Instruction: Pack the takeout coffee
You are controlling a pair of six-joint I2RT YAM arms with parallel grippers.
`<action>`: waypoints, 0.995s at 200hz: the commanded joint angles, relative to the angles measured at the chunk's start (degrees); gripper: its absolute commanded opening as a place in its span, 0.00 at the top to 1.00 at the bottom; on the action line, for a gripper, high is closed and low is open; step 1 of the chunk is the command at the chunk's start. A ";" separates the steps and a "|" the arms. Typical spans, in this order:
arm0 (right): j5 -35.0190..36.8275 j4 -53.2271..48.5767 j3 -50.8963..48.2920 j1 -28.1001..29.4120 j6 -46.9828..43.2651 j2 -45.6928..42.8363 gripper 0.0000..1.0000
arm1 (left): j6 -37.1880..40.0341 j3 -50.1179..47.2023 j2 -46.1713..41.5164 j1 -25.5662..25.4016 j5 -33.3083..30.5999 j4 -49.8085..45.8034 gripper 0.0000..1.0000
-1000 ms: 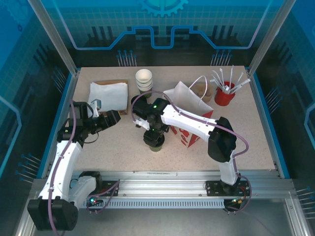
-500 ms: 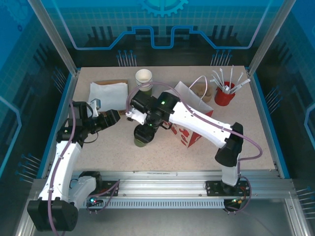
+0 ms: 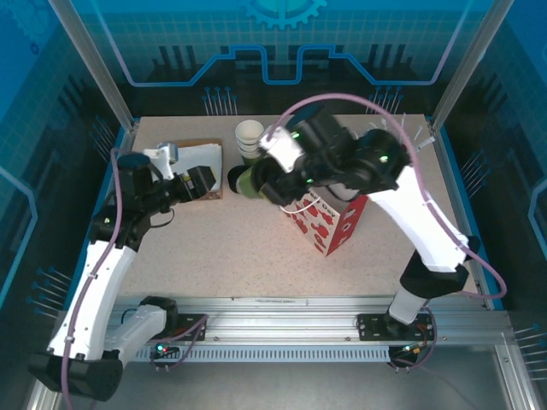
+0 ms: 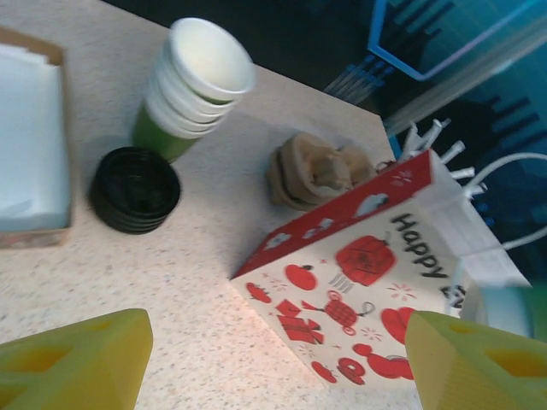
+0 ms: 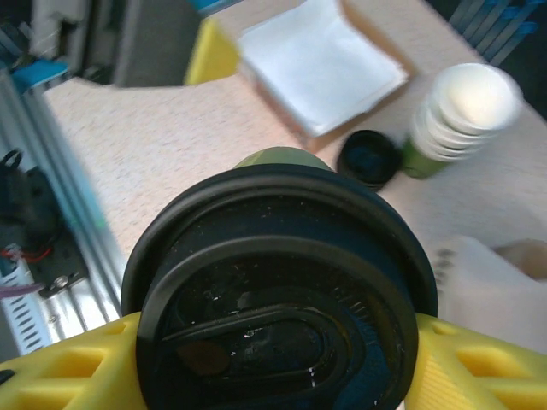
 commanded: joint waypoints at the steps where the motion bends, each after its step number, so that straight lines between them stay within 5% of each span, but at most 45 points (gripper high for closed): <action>1: 2.92 -4.93 1.44 -4.96 0.39 -3.33 0.56 | 1.49 5.02 3.26 -6.52 -5.75 1.22 0.21; 73: 3.60 -10.88 -5.44 -18.98 -0.02 -8.51 0.56 | 7.79 18.86 20.15 -20.57 -9.30 0.45 0.22; 199: 0.84 -15.27 -12.76 -21.21 -2.87 -0.03 0.56 | 8.62 17.81 22.67 -22.66 -10.46 1.47 0.22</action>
